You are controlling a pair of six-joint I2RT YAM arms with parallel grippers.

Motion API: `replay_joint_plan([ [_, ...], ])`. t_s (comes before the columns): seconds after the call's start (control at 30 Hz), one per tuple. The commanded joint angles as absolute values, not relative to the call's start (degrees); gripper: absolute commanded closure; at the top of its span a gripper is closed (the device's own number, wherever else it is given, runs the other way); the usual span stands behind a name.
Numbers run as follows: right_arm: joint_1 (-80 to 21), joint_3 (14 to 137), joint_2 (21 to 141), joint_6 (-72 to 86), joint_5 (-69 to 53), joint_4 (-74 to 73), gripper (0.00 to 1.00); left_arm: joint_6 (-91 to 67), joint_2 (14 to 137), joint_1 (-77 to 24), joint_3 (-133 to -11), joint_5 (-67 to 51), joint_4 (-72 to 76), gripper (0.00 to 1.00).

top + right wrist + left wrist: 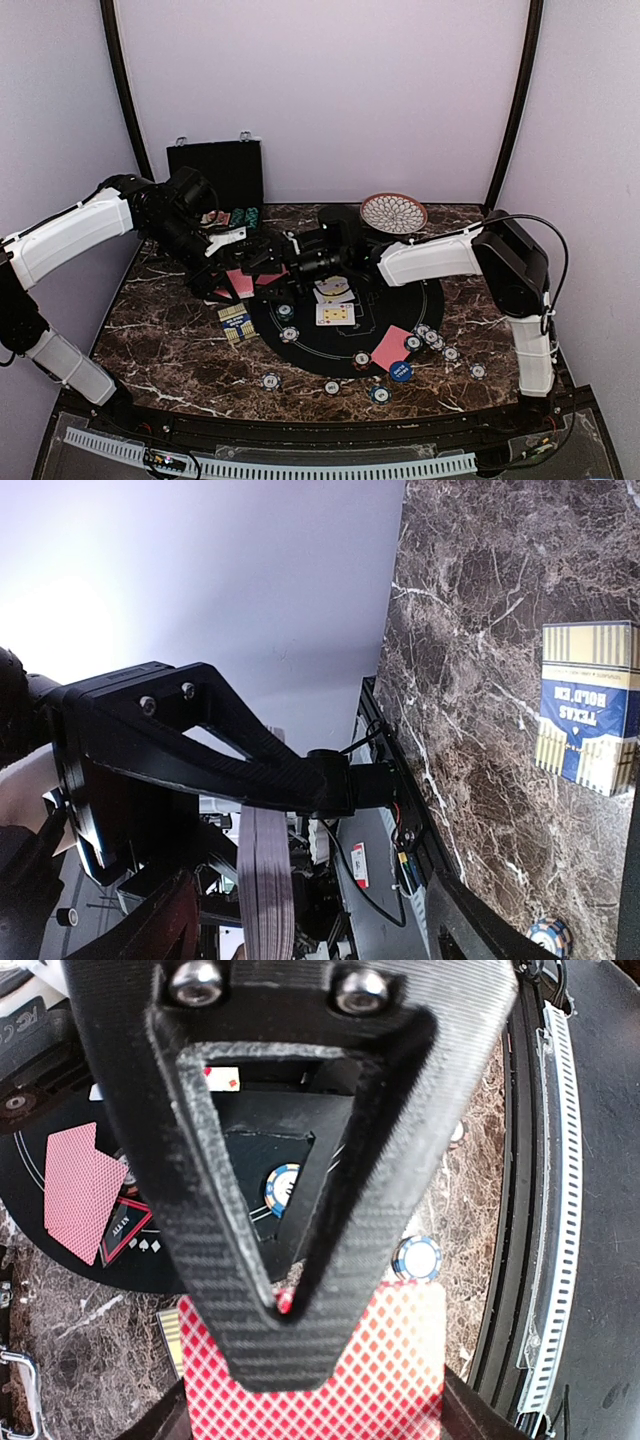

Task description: Distribute texas hold em gaming equipment

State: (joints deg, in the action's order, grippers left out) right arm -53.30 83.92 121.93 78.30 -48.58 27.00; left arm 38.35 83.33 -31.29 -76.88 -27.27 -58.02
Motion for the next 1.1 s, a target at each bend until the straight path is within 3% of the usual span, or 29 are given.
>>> replay_joint_plan([
  [0.0, -53.95, 84.93, 120.71, 78.13, -48.17, 28.45, 0.23, 38.76, 80.88, -31.20, -76.95, -29.34, -57.99, 1.00],
  [0.73, -56.07, 95.86, 128.01, 74.61, -48.06, 17.61, 0.35, 38.78, 81.39, -31.22, -77.60, -29.33, -57.74, 1.00],
  [1.07, -54.41, 93.36, 126.12, 70.96, -46.73, 12.05, 0.40, 38.85, 81.26, -31.24, -77.61, -28.99, -57.74, 1.00],
])
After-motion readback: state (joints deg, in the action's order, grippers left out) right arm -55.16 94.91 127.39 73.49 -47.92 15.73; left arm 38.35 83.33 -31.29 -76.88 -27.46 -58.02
